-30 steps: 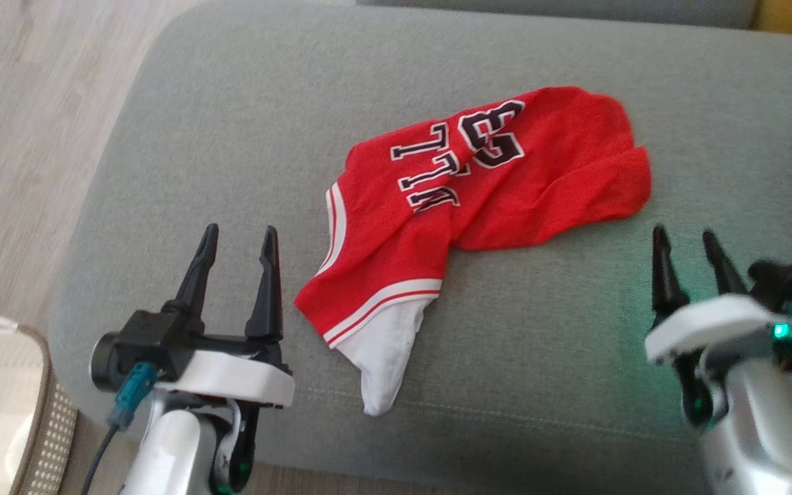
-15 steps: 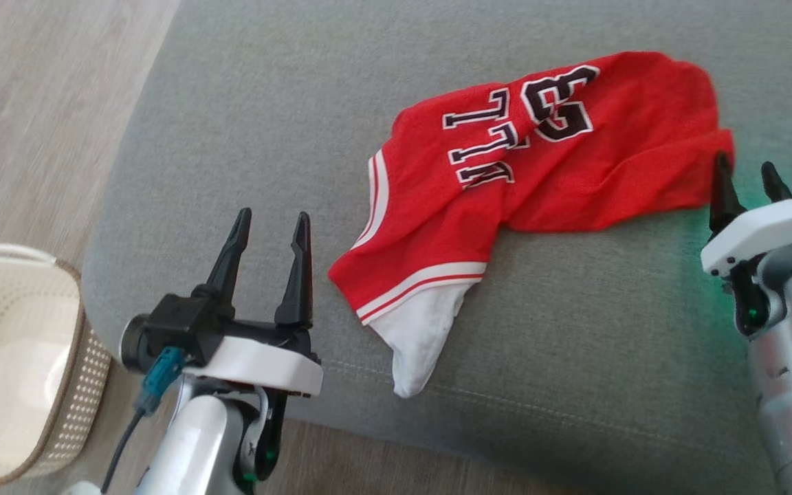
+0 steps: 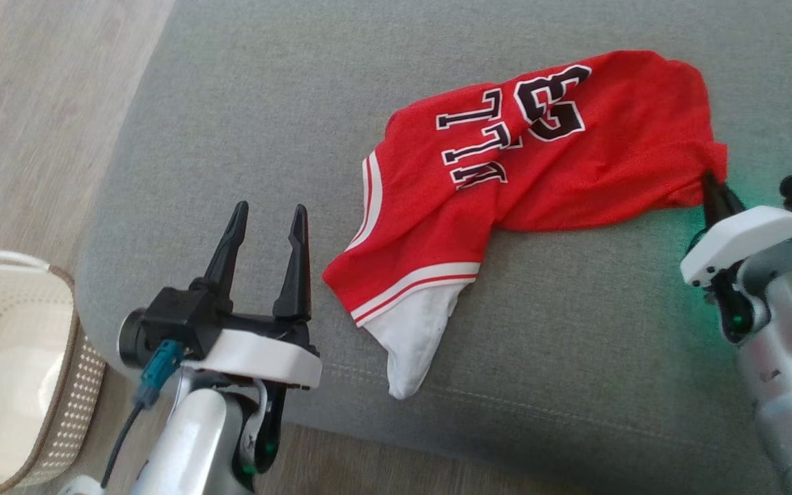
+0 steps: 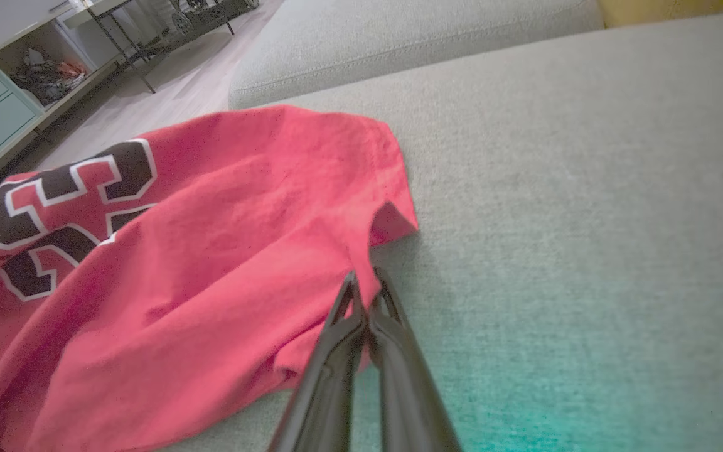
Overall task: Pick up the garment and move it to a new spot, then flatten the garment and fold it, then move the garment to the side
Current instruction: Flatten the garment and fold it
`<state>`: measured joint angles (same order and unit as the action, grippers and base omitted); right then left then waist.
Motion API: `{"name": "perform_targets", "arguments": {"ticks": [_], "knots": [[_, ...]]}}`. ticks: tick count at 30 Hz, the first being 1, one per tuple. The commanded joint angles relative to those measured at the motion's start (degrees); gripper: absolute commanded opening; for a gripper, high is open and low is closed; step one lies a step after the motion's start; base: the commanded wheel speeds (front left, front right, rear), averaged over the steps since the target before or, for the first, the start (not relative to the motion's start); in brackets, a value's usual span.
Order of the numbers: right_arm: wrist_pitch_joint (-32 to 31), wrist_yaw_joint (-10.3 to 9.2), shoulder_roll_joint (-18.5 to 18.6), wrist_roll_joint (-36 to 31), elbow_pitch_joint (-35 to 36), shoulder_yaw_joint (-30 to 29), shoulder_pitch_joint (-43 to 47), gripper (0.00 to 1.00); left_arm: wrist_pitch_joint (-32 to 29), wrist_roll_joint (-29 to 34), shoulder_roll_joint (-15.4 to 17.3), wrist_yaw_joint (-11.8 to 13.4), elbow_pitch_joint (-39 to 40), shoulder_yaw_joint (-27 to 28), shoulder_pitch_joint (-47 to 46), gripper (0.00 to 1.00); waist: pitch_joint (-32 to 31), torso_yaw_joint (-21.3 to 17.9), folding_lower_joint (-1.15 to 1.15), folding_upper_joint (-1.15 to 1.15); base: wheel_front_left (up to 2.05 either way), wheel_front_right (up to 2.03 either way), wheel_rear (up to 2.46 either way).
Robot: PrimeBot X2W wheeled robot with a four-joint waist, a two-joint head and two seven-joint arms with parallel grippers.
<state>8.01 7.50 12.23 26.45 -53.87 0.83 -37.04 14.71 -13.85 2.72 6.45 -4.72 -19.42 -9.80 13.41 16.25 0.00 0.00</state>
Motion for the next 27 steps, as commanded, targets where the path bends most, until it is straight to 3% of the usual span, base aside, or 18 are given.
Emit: {"name": "perform_targets", "arguments": {"ticks": [1, 8, 16, 27], "knots": [[2.19, -0.01, 1.62, -0.1, 1.63, 2.54, -2.36, 0.0, 0.29, -0.11, 0.16, 0.36, 1.57, 2.17, -1.82, 1.0, -0.54, -0.59, 0.0, 0.0, 0.0, 0.0, 0.0], [5.36, -0.01, 7.22, -5.87, 3.69, 5.58, -4.31, 0.0, 0.29, -0.46, 0.16, 0.09, 1.24, 2.63, -0.93, 1.0, -3.47, -2.44, 0.0, 0.0, 0.0, 0.0, 0.0], [2.84, -0.01, 11.75, -14.86, 8.77, 2.71, -3.14, 0.0, 0.29, -0.89, 0.16, -0.05, 1.19, 3.03, 0.57, 1.0, -5.71, -3.61, 0.0, 0.0, 0.0, 0.0, 0.0], [-6.97, -0.01, 7.85, -25.25, 11.79, -6.52, 3.69, 0.0, 0.29, -0.55, 0.16, -0.6, 1.1, 2.35, 0.53, 1.0, -4.62, -2.98, 0.0, 0.0, 0.0, 0.0, 0.0]]}}
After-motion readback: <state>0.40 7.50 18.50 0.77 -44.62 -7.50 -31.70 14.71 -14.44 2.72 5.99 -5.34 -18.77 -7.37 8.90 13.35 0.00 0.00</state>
